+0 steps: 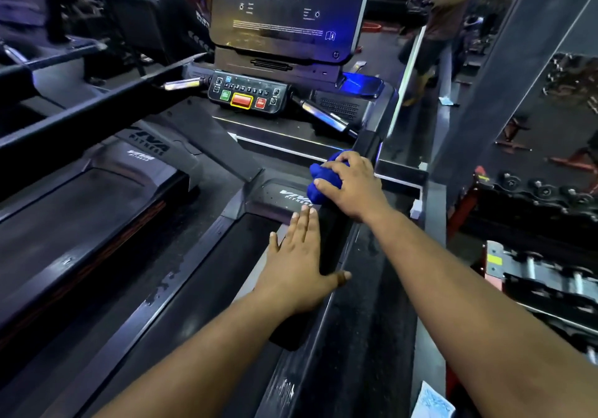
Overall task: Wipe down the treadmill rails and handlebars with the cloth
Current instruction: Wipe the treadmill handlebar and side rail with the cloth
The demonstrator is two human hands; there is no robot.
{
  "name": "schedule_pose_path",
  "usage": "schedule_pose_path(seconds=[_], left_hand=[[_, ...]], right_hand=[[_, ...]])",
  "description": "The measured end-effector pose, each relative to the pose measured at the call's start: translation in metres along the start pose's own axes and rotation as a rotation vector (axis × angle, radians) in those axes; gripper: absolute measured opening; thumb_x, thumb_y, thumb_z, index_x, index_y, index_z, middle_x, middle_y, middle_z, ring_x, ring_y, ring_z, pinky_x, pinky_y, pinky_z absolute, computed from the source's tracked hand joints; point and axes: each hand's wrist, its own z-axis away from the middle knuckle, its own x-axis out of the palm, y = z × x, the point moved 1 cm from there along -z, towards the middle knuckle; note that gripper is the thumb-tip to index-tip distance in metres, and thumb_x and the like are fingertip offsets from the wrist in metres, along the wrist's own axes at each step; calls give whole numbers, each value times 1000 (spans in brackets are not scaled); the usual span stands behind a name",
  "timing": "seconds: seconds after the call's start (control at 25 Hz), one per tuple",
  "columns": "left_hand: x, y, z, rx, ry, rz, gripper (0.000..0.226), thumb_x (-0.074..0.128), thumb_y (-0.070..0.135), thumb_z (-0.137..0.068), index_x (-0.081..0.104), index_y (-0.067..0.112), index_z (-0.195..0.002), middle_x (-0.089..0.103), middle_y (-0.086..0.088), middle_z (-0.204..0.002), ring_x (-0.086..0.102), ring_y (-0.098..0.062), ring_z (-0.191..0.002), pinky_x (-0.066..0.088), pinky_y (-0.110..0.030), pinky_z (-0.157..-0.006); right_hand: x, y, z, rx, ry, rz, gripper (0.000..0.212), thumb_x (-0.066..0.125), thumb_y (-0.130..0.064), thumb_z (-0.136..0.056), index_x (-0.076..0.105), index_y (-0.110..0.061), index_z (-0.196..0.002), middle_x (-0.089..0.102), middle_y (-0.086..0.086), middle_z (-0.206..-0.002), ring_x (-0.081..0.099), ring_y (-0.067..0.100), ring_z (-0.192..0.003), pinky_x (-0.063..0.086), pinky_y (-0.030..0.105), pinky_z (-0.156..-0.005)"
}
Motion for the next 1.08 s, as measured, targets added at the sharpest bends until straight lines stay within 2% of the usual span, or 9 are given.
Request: schedule_pose_path(seconds=[0.12,0.28,0.48,0.6,0.72,0.84,0.88,0.96,1.08], left_hand=[[-4,-3,-8,53,-38,-20,113,49,72,-86,-26,19,-152,-32,4,-160,-26,-11,-148,-9,-52,-122],[-6,-13,-18,196,-44,15,110,42,76,-86,-25,20,-152,-34,6,-158,-29,-8,-146,-12,-49,-122],[1,-26,-29,329,-54,224,110,43,75,-86,-25,20,-152,-31,8,-160,-29,-5,-146,-14,-43,-121],[-7,-29,-22,392,-79,322,109,42,74,-86,-23,16,-153,-31,5,-160,-28,-8,-147,-14,-44,-120],[-17,-55,-1,451,-241,352,111,39,78,-85,-20,16,-155,-26,3,-162,-24,-9,-149,-8,-50,-123],[-34,-99,5,566,-375,304,109,31,85,-79,-3,19,-158,-1,7,-166,-2,-9,-153,6,-47,-124],[-42,-107,2,558,-389,357,100,35,82,-82,12,20,-157,18,8,-163,16,-11,-151,18,-43,-121],[-63,-110,-5,428,-396,481,67,51,67,-88,43,22,-138,52,6,-137,51,-17,-128,41,-33,-103],[-91,-103,-22,266,-363,559,49,65,50,-89,52,17,-122,55,6,-117,57,-15,-111,43,-24,-88]], right_hand=[[-4,14,-29,121,34,-1,63,44,-68,-86,46,-36,-140,35,-4,-138,34,24,-134,34,56,-109],[3,10,-34,190,82,-12,57,51,-49,-92,49,-21,-141,37,5,-140,36,31,-132,28,41,-116],[3,-2,1,128,13,90,69,37,-64,-82,53,-26,-137,41,4,-137,39,31,-127,22,38,-114],[-4,-21,-9,331,-45,154,59,46,-59,-88,49,-31,-140,38,3,-136,39,34,-126,22,38,-112],[-3,-67,31,495,-63,54,56,52,-49,-91,45,-28,-143,34,5,-139,40,33,-128,22,33,-111],[-8,-111,84,617,-36,-11,54,58,-41,-94,46,-22,-143,33,7,-139,40,30,-129,25,32,-113],[-11,-123,95,649,-39,-7,53,59,-40,-94,46,-22,-142,34,7,-138,41,29,-128,27,32,-112],[-20,-145,107,707,-92,33,51,59,-44,-93,47,-28,-139,35,3,-135,44,28,-122,35,37,-107],[-36,-167,109,792,-202,47,54,61,-53,-86,42,-40,-135,36,-3,-133,47,28,-121,45,50,-100]])
